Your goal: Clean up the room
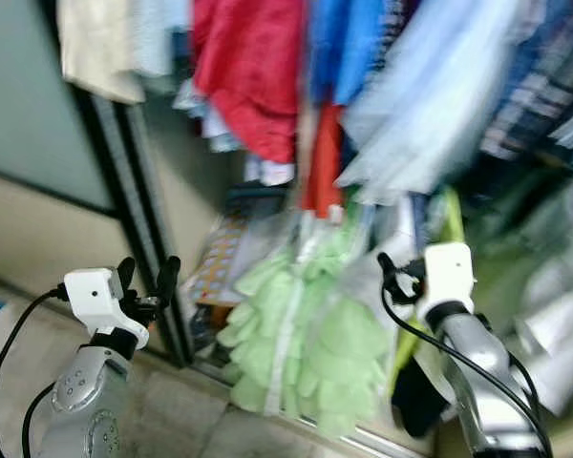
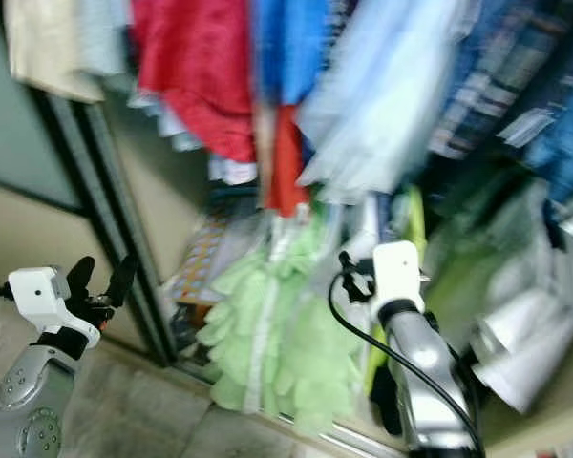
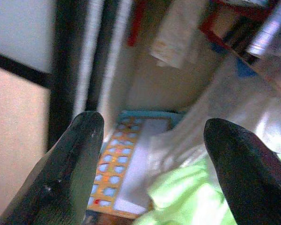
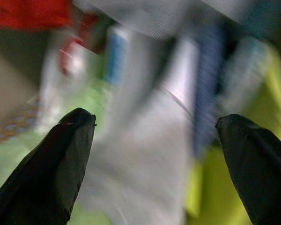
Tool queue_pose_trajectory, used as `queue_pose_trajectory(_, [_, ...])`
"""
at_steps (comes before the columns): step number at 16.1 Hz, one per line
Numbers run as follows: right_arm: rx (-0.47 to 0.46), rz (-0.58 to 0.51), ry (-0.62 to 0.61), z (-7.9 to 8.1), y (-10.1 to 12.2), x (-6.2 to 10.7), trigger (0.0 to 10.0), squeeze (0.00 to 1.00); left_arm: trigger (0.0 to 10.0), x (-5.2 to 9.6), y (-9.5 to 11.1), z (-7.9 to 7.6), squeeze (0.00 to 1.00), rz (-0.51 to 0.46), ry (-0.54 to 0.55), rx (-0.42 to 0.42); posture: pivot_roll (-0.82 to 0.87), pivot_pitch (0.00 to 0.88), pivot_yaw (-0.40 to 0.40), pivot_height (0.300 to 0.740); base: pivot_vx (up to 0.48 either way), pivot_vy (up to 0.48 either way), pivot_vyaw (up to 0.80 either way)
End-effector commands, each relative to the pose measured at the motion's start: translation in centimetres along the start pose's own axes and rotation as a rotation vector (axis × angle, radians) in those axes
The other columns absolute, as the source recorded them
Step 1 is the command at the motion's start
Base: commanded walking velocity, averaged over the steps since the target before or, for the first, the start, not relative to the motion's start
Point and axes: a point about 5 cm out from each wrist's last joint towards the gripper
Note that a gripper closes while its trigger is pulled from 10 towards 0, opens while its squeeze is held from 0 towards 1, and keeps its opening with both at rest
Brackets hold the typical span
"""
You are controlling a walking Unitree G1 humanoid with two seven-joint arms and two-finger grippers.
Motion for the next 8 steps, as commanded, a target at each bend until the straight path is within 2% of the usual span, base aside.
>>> queue_pose_trajectory(1, [0.009,-0.019,0.005,-0.1,0.3,-0.2,10.0,0.00,10.0,-0.4,0.0,-0.6,0.00,-0.001,-0.025,0.001,0.01,0.000,-0.053,0.740,0.000,0.000,0.80])
queue_pose_trajectory(5, [0.005,-0.023,0.030,0.4,0.2,-0.4,10.0,0.00,10.0,0.1,0.0,-1.6,0.00,0.002,-0.043,-0.010,0.02,0.000,-0.067,0.740,0.000,0.000,0.80])
queue_pose_trajectory(8, [-0.009,-0.035,0.050,1.0,0.4,-0.5,10.0,0.00,10.0,0.6,-0.1,-1.5,0.00,0.009,-0.032,-0.044,0.03,0.000,-0.057,0.740,0.000,0.000,0.80])
Point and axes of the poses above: a point about 5 cm out from each wrist's last joint towards the gripper, its own x axis pointing back from the gripper into the wrist, its own y axis along the axis of the wrist's last joint, z = x × y, and after that the axes turned 9 degrees about x, right-handed
